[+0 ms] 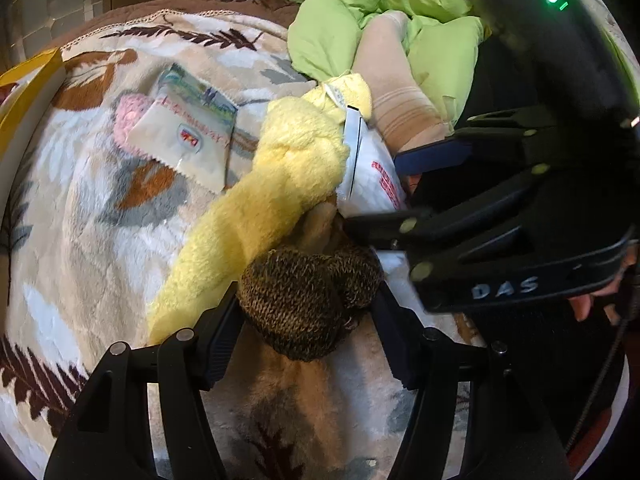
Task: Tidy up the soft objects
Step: 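Grasp the brown knit ball with the left tool while the right tool grasps the white red-text packet, then carry the knit ball with the left tool while the right tool carries the packet into the box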
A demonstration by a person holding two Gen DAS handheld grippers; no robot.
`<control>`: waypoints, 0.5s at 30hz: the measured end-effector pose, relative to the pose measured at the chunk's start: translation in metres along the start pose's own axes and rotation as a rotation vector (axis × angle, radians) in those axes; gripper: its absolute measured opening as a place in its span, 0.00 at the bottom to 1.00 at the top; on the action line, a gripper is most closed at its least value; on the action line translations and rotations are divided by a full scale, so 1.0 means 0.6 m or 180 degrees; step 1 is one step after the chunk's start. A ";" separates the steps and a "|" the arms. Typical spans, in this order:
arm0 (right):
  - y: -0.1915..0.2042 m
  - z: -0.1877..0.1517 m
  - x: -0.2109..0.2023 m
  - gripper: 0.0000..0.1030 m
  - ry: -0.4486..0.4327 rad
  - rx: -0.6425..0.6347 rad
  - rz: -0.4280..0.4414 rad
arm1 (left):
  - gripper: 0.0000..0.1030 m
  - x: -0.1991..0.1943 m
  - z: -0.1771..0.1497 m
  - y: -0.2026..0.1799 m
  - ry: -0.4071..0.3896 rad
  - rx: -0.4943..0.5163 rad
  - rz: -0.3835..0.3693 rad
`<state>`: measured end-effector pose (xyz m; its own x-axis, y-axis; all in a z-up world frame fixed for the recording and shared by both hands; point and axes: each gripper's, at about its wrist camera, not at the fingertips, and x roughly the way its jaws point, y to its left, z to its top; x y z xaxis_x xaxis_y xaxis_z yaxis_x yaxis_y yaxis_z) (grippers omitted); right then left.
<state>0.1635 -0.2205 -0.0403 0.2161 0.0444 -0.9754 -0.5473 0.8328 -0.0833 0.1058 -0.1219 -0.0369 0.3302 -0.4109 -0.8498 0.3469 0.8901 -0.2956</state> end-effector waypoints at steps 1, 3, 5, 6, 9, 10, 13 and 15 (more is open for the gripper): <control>-0.002 0.000 0.004 0.62 0.0015 -0.0012 -0.0080 | 0.60 0.001 0.000 0.001 0.0001 -0.0009 -0.0006; -0.018 -0.004 0.018 0.48 0.0093 0.0182 -0.0055 | 0.60 0.000 -0.001 0.002 0.0000 -0.0028 -0.0016; -0.027 -0.011 0.020 0.43 0.0125 0.0330 0.0027 | 0.60 0.000 -0.001 0.000 -0.0004 -0.0020 -0.0009; -0.025 -0.015 0.012 0.42 0.0087 0.0321 0.0054 | 0.60 -0.001 -0.001 0.000 -0.0009 -0.0021 -0.0015; -0.030 -0.032 -0.023 0.40 -0.0117 0.0504 0.0302 | 0.60 -0.009 -0.005 0.004 -0.0031 -0.0037 -0.0044; -0.030 -0.037 -0.039 0.39 -0.0211 0.0554 0.0368 | 0.60 -0.018 -0.008 0.005 -0.0062 -0.0038 -0.0057; -0.022 -0.044 -0.076 0.39 -0.0391 0.0647 0.0596 | 0.60 -0.040 -0.013 0.013 -0.0138 -0.0011 -0.0031; -0.011 -0.038 -0.096 0.39 -0.0471 0.0639 0.0651 | 0.60 -0.059 -0.015 0.022 -0.0197 -0.0028 -0.0027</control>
<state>0.1360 -0.2414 0.0114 0.2415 0.2895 -0.9262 -0.4243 0.8899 0.1675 0.0906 -0.0938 -0.0149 0.3810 -0.4297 -0.8187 0.3425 0.8881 -0.3067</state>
